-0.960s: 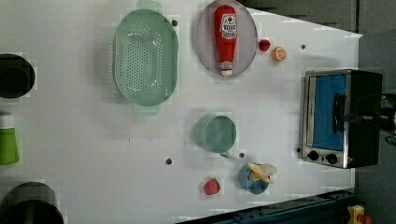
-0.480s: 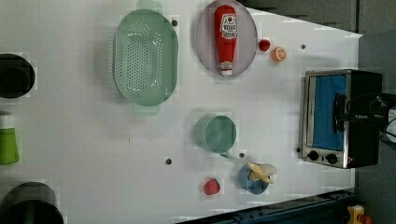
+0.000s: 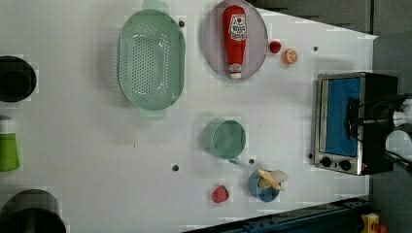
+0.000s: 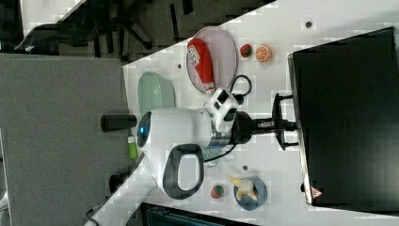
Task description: Flap open oven.
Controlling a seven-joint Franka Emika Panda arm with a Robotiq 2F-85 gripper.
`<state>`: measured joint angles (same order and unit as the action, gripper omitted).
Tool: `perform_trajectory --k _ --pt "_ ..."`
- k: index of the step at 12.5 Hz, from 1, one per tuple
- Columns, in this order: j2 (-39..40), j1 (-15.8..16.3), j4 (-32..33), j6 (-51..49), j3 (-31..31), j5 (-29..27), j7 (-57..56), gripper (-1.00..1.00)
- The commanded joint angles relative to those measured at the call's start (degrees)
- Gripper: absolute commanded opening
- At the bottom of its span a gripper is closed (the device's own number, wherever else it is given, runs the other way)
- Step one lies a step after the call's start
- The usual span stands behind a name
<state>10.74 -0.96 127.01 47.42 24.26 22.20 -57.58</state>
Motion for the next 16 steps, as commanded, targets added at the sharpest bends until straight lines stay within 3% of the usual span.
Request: perform_trajectory --k 1,5,10,16 --pt "0.8 4.3 0.6 -0.4 -2.3 4.7 12.4 -0.65" --pt "2.8 6.6 1.8 -1.8 -5.5 12.0 25.6 -0.65" --pt "8.7 9.6 1.6 -2.1 -8.8 15.7 40.1 -0.65" --pt "14.2 11.5 1.2 1.6 -8.9 15.7 41.0 -0.65"
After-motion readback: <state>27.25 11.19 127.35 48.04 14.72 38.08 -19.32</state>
